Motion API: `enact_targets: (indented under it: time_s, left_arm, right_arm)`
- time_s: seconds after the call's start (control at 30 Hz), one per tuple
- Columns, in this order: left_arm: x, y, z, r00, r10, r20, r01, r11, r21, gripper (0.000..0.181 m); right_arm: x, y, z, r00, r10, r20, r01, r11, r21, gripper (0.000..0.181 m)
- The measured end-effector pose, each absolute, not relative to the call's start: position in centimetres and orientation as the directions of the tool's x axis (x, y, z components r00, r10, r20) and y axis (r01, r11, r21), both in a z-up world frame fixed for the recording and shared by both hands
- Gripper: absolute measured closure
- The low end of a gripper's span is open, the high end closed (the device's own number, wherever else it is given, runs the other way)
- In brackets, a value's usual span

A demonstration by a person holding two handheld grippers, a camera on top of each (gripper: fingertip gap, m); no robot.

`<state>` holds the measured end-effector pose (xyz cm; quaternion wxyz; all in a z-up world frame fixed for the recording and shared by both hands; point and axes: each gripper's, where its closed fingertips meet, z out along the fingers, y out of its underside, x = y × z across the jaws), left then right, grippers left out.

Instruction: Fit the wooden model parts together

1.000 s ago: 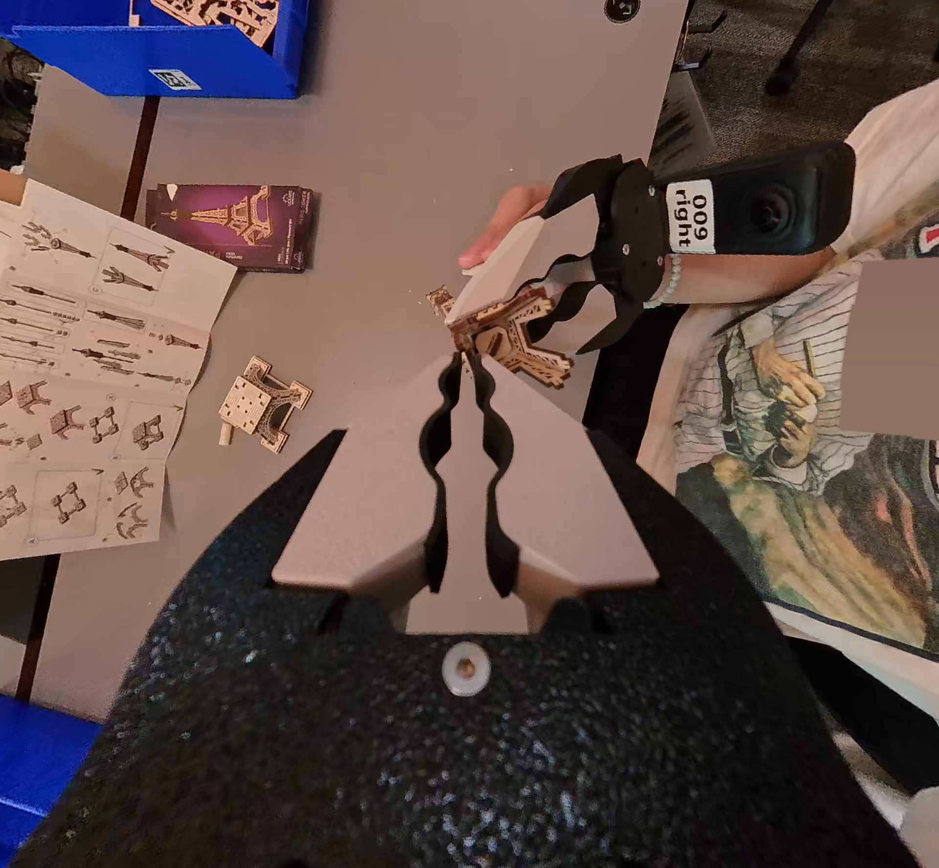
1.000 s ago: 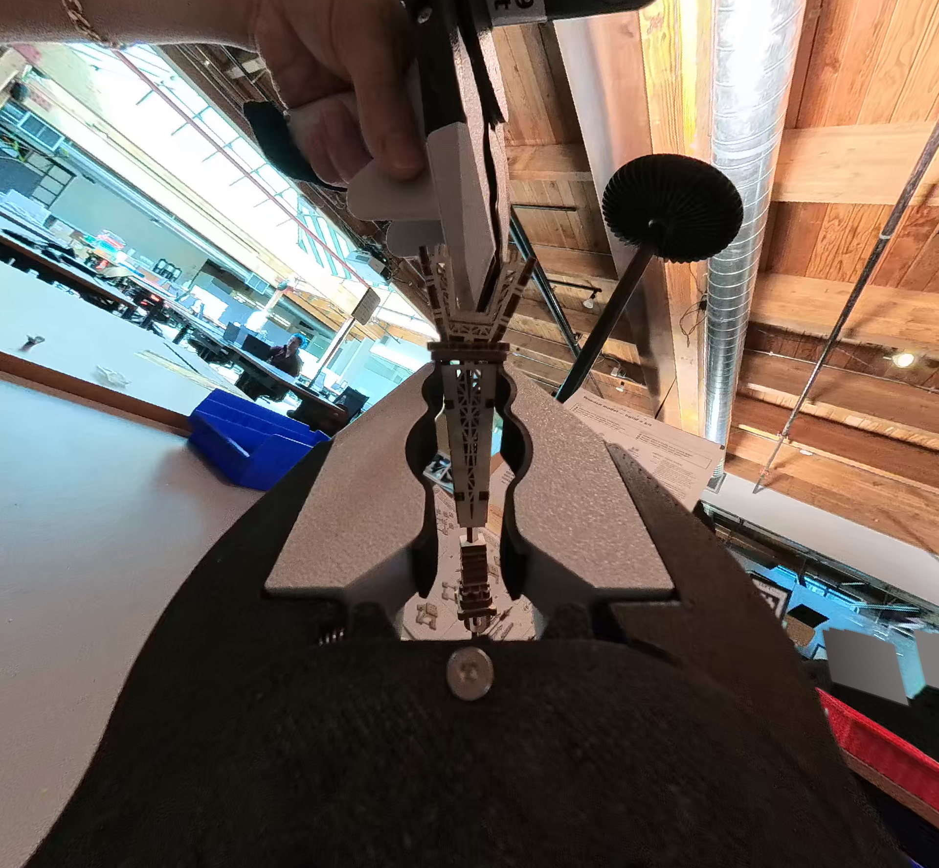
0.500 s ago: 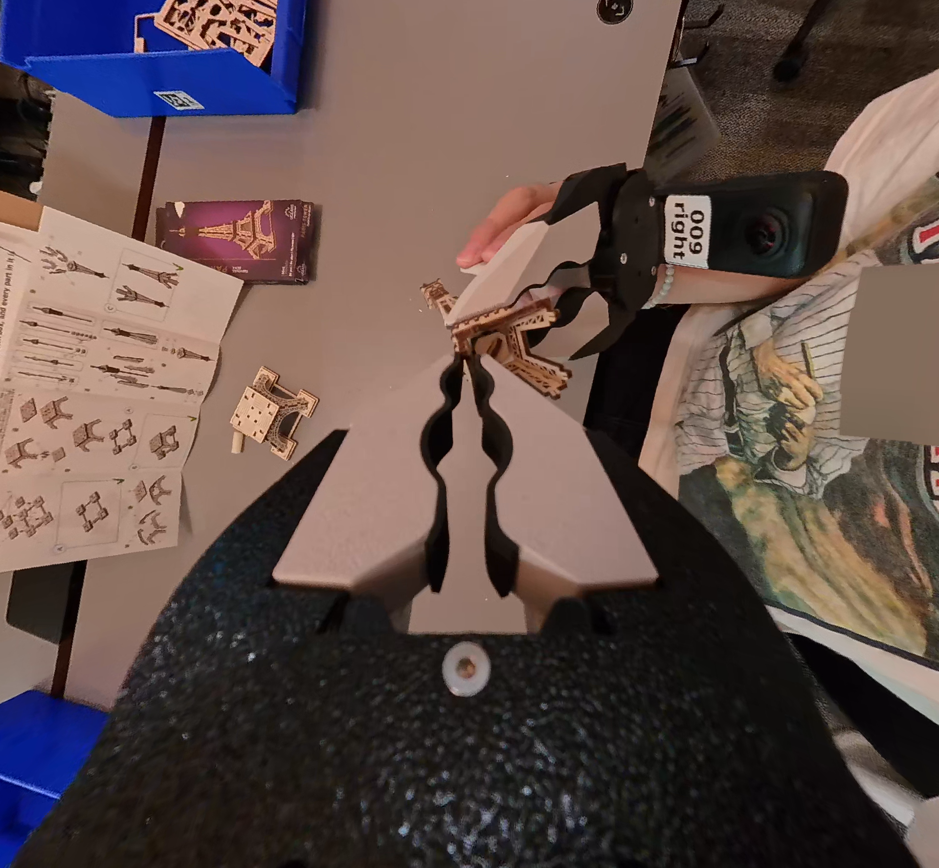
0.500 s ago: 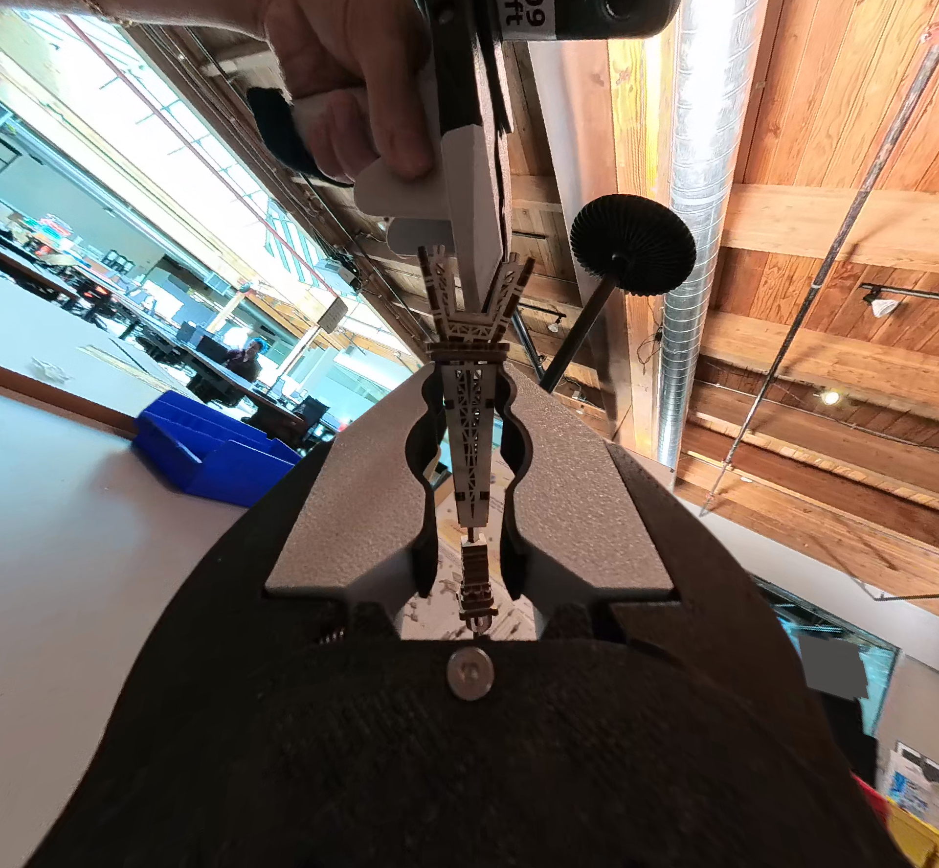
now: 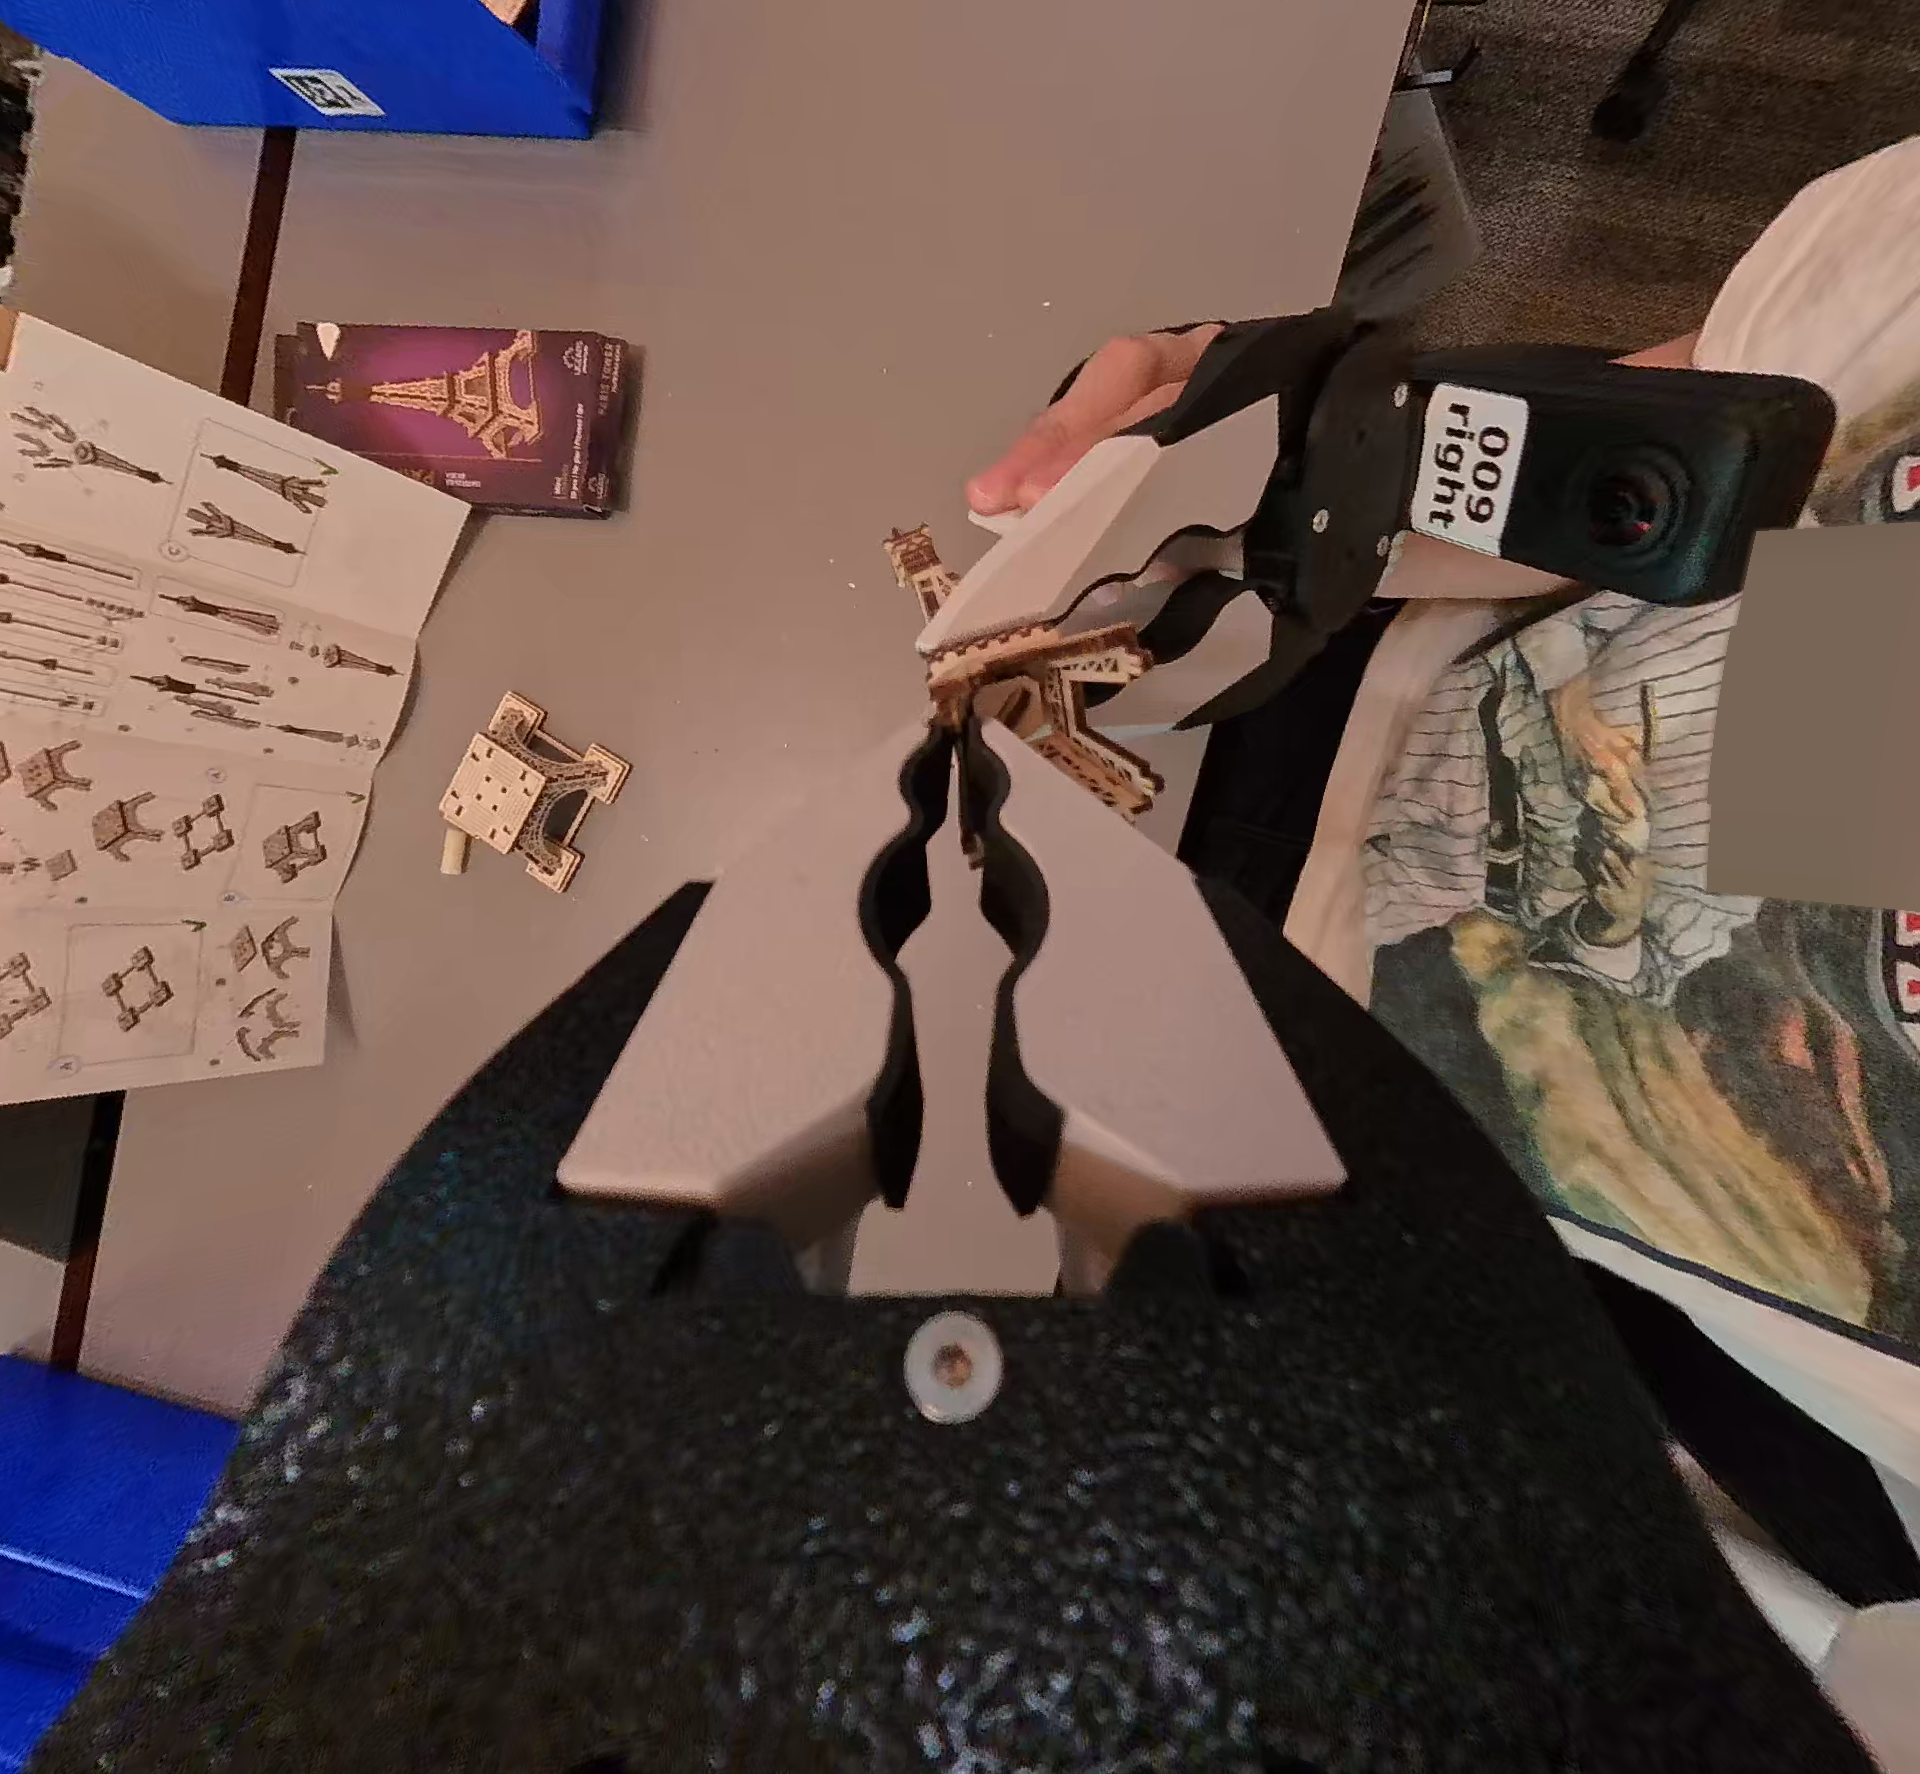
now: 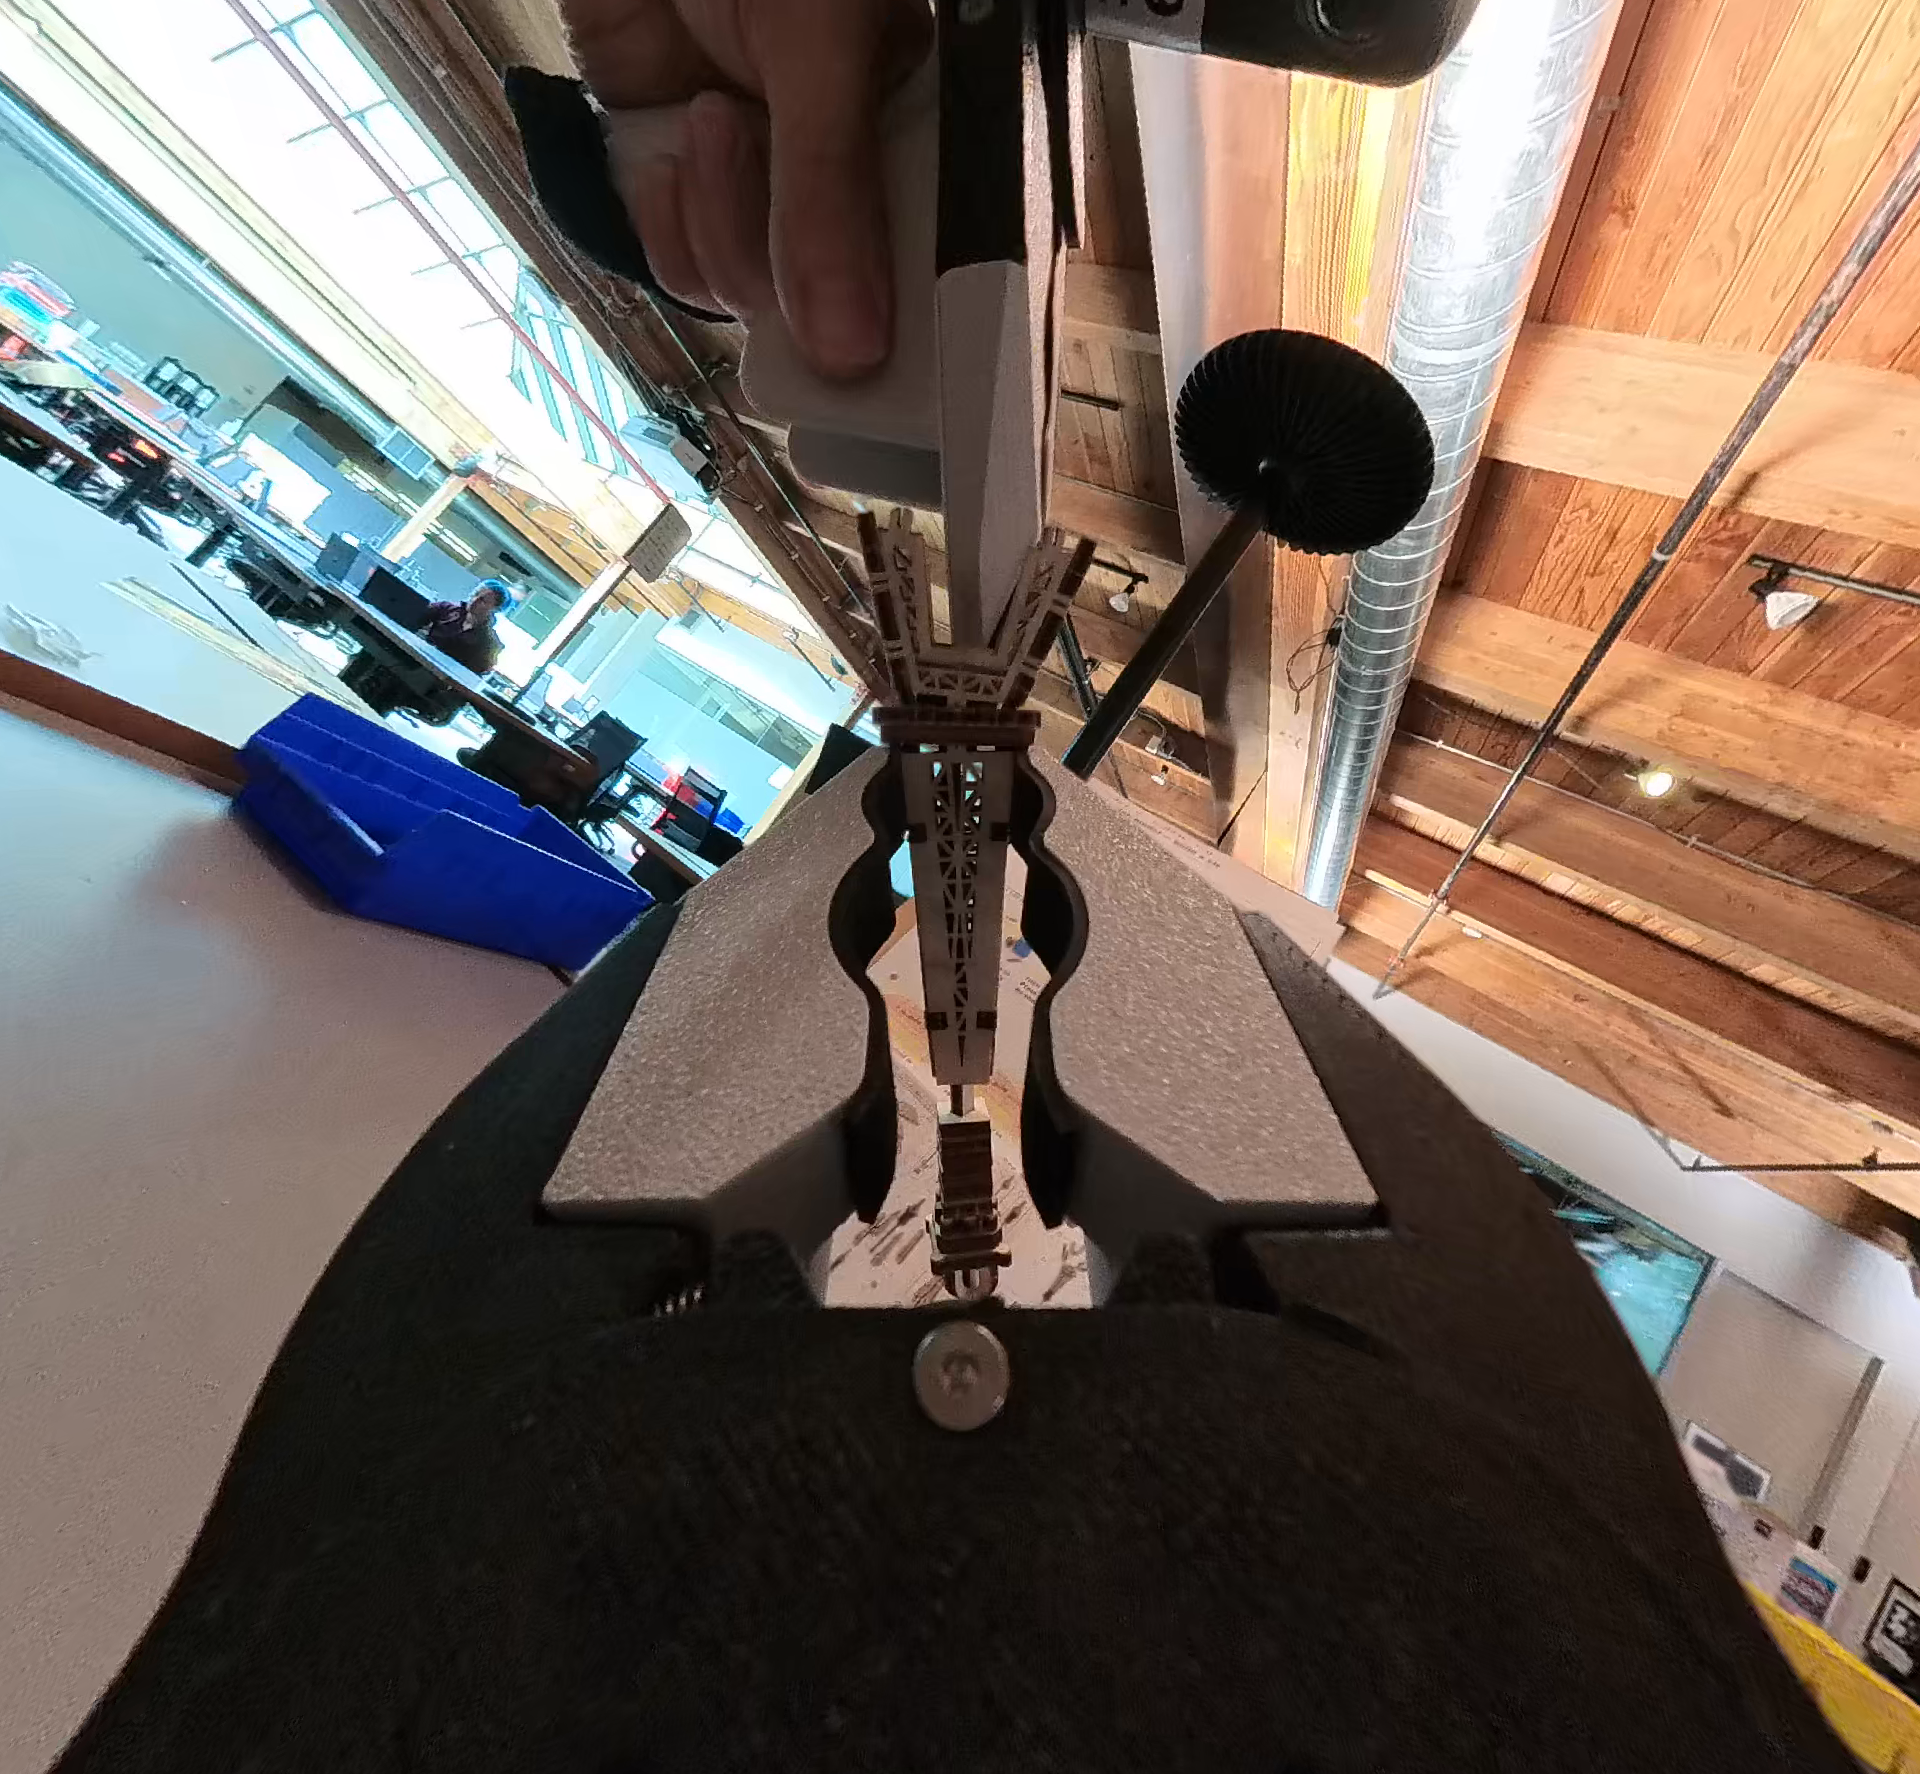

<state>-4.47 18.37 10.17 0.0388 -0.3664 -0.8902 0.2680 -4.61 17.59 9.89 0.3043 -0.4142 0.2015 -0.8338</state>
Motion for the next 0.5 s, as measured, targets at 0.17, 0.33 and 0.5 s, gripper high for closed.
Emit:
enact_targets:
  time_s: [0.17, 0.33, 0.5]
  left_arm:
    - [-4.22, 18.32, 10.01, -0.734, 0.672, -0.098, 0.621, 0.606, -0.497, 0.181]
    - [-3.92, 18.15, 9.67, -0.748, 0.662, -0.039, 0.583, 0.627, -0.517, 0.181]
    - [-3.45, 17.81, 9.19, -0.768, 0.64, -0.026, 0.552, 0.641, -0.533, 0.181]
  right_arm:
    - [-4.35, 17.75, 9.77, -0.462, -0.673, 0.577, 0.326, -0.734, -0.596, 0.165]
    - [-4.11, 17.69, 9.62, -0.442, -0.694, 0.568, 0.323, -0.714, -0.621, 0.164]
    - [-3.69, 17.36, 9.19, -0.426, -0.712, 0.558, 0.31, -0.694, -0.65, 0.164]
